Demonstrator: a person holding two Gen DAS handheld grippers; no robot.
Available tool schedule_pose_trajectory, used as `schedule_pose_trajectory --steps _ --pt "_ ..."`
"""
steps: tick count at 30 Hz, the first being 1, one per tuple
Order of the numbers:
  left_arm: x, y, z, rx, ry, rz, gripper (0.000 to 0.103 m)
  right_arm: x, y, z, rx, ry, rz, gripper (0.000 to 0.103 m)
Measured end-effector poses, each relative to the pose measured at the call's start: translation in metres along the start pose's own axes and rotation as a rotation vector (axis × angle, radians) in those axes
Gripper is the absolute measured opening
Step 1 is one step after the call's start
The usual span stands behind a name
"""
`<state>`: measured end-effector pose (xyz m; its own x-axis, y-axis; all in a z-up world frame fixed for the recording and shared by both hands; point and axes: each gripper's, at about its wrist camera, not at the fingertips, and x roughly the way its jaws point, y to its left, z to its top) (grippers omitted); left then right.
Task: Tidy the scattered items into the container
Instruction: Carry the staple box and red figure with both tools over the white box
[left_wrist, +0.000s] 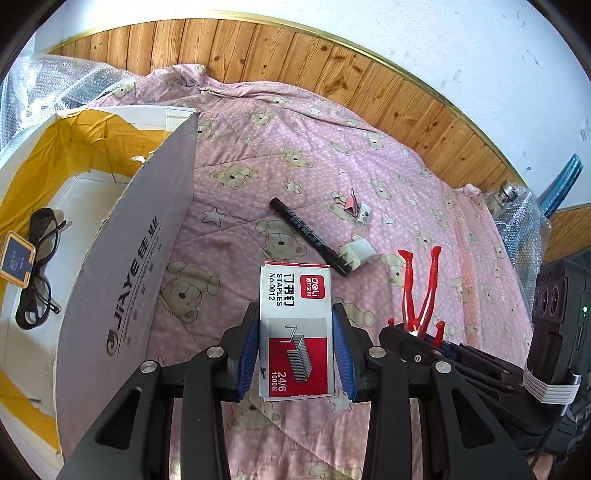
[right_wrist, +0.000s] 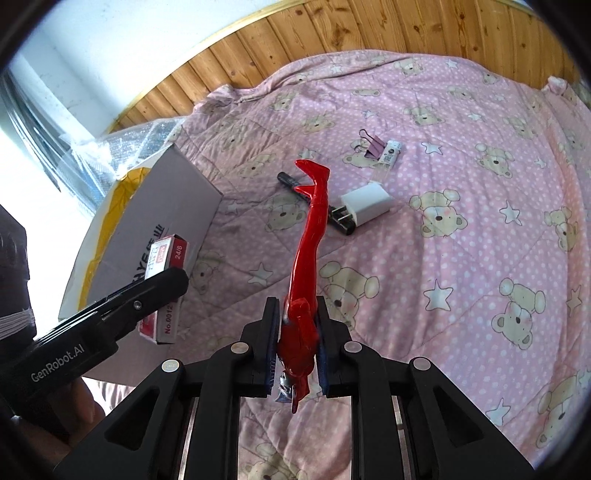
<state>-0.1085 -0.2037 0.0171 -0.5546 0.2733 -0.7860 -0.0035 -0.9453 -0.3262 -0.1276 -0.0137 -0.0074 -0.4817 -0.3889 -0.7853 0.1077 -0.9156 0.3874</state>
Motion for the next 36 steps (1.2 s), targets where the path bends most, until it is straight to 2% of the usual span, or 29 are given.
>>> schedule_pose_trajectory --steps 25,36 --pt "-0.091 -0.025 -0.049 0.041 -0.130 -0.031 0.038 -0.074 0.059 -0.049 -0.099 -0.090 0.061 0.018" --pt "-0.131 -0.006 -0.069 -0.015 -0.197 -0.019 0.038 -0.086 0.097 -0.060 -0.188 -0.097 0.093 0.018"
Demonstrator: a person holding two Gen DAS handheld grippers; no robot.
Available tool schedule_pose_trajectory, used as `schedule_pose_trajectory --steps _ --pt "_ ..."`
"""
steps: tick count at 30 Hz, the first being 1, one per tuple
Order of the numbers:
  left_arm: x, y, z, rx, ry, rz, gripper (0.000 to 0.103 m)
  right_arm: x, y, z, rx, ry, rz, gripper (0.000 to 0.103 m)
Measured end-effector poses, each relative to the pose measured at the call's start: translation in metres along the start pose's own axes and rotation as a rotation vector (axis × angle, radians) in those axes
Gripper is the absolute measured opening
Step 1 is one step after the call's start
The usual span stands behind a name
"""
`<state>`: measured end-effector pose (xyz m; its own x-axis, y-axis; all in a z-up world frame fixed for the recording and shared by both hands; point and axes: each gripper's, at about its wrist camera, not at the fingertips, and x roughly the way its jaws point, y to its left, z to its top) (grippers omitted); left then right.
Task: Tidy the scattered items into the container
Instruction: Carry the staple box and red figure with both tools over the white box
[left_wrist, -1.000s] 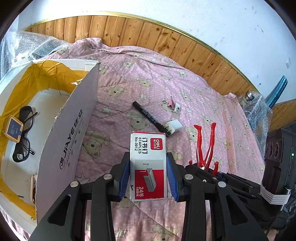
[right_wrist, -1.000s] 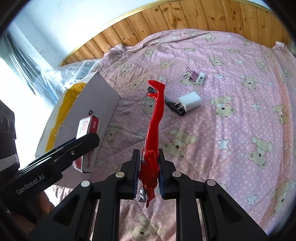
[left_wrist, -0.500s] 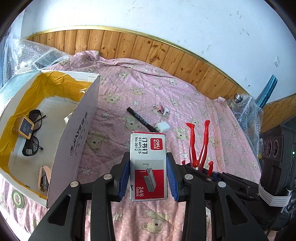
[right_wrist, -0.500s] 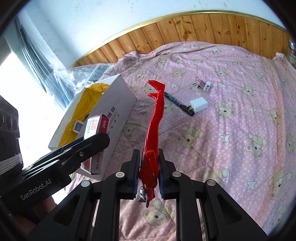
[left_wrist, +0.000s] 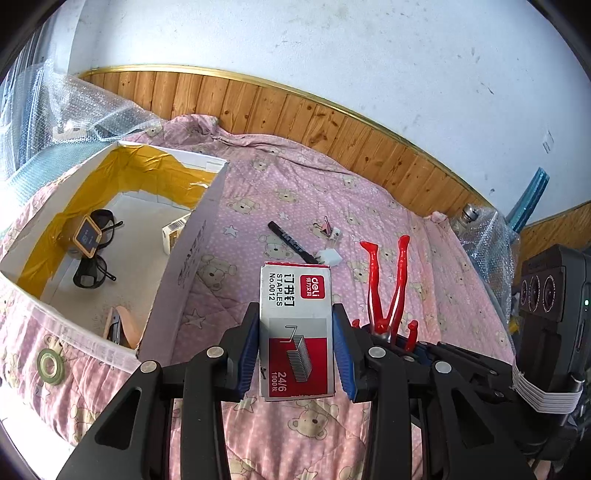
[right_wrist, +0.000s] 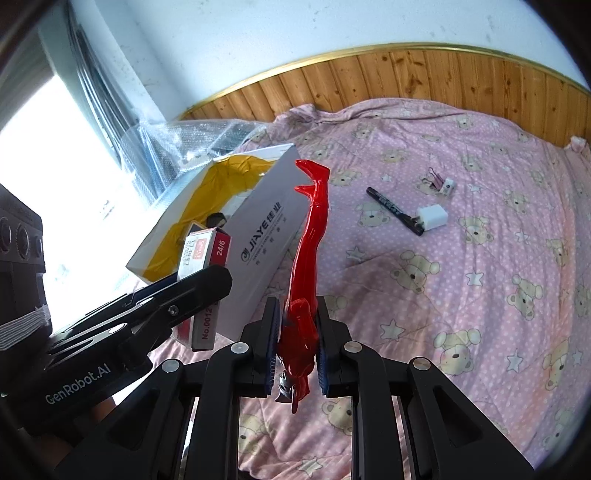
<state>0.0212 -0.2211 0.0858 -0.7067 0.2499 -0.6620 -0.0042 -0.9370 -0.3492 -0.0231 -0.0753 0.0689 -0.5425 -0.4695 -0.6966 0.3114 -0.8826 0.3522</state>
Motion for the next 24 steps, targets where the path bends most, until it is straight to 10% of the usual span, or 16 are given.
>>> schedule_pose_trajectory --steps 24 --pt "-0.041 0.066 0.028 -0.148 -0.093 -0.005 0.038 0.023 0.070 0.051 -0.159 0.005 0.038 0.018"
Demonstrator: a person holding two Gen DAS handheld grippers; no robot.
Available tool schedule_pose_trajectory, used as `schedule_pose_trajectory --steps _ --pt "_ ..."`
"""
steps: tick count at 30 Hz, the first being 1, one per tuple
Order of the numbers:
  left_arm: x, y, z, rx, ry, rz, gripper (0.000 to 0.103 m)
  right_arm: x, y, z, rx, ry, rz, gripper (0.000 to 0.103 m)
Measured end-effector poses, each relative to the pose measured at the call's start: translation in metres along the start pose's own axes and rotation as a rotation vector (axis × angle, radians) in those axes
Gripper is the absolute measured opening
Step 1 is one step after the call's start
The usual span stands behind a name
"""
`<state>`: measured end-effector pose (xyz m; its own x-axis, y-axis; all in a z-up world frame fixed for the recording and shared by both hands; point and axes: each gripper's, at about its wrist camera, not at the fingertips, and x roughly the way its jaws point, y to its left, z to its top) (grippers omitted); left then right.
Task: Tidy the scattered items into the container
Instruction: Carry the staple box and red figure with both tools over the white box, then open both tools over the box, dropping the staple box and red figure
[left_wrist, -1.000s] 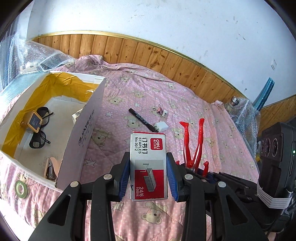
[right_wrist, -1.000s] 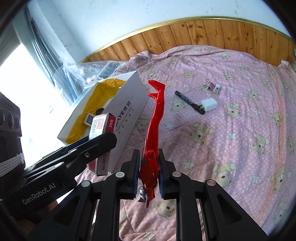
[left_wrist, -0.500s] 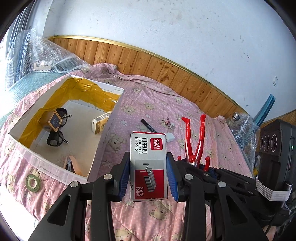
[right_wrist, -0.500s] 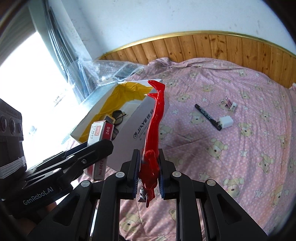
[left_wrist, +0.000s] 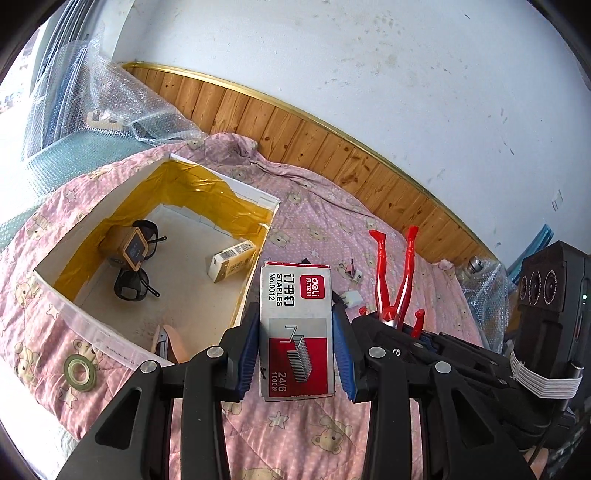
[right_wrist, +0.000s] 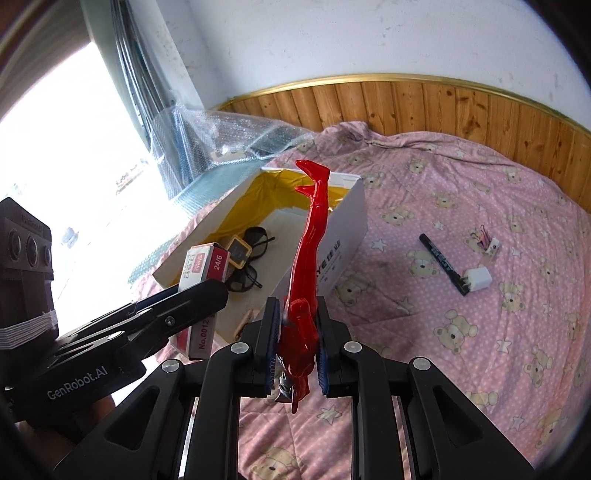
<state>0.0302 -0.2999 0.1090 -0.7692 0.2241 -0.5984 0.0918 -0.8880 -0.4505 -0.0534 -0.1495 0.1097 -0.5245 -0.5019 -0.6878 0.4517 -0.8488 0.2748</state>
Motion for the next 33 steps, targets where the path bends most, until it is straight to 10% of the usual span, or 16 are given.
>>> schedule_pose_trajectory --steps 33 --pt "0.055 0.092 0.056 -0.163 0.057 0.056 0.038 0.099 0.044 0.090 -0.134 0.061 0.066 0.018"
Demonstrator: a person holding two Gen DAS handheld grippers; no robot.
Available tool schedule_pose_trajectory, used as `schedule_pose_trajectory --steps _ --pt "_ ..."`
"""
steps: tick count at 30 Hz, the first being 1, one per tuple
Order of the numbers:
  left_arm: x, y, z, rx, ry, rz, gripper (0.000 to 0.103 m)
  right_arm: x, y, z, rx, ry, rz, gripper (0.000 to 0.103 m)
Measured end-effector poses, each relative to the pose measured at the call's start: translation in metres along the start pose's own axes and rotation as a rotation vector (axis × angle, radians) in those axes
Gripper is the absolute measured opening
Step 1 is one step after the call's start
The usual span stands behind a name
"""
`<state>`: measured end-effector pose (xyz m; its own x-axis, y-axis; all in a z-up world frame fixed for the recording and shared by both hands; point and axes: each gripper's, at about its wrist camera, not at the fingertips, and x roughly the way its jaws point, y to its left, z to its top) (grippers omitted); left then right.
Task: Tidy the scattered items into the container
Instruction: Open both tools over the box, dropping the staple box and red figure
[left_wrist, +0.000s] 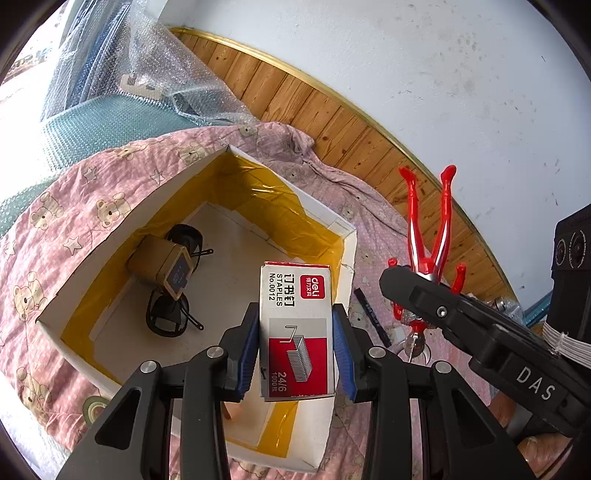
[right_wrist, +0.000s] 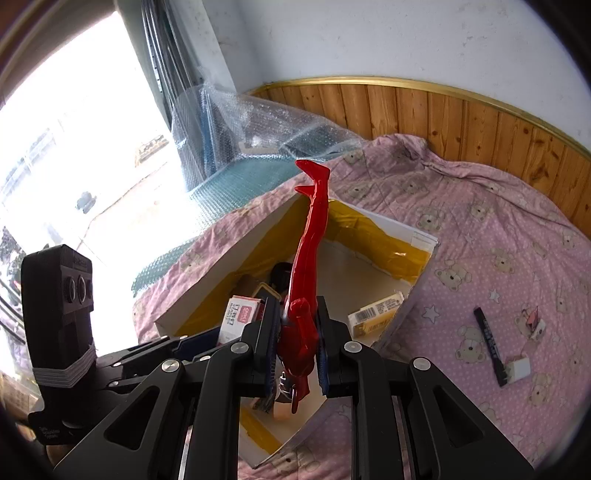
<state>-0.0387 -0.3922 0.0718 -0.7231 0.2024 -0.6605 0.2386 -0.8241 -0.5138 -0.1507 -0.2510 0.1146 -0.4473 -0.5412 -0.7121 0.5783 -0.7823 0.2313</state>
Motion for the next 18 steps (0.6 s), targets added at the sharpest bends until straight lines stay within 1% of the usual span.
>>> schedule_pose_trajectory --steps 3,5,6,7,8,10,12,18 --pt "0.013 0.004 0.003 -0.014 0.025 0.004 0.039 0.016 -0.004 0.010 -0.012 0.017 -0.001 0.019" --pt "0.025 0.005 0.005 -0.016 0.053 -0.011 0.039 0.035 -0.005 0.017 -0.047 0.055 -0.009 0.021" --pt "0.033 0.004 0.005 -0.004 0.071 -0.012 0.039 0.046 -0.008 0.018 -0.059 0.066 -0.030 0.031" --pt "0.041 0.005 0.005 -0.006 0.088 0.005 0.041 0.054 -0.012 0.019 -0.054 0.075 -0.042 0.046" --pt "0.048 0.008 0.005 -0.023 0.108 0.017 0.041 0.061 -0.018 0.019 -0.036 0.083 -0.038 0.046" --pt "0.056 0.013 0.005 -0.040 0.128 0.004 0.041 0.067 -0.029 0.017 0.006 0.087 -0.036 0.046" --pt "0.058 0.016 0.004 -0.045 0.132 0.020 0.041 0.068 -0.039 0.013 0.044 0.087 -0.029 0.046" --pt "0.059 0.030 0.005 -0.069 0.152 0.031 0.041 0.063 -0.061 0.000 0.130 0.088 -0.012 0.046"
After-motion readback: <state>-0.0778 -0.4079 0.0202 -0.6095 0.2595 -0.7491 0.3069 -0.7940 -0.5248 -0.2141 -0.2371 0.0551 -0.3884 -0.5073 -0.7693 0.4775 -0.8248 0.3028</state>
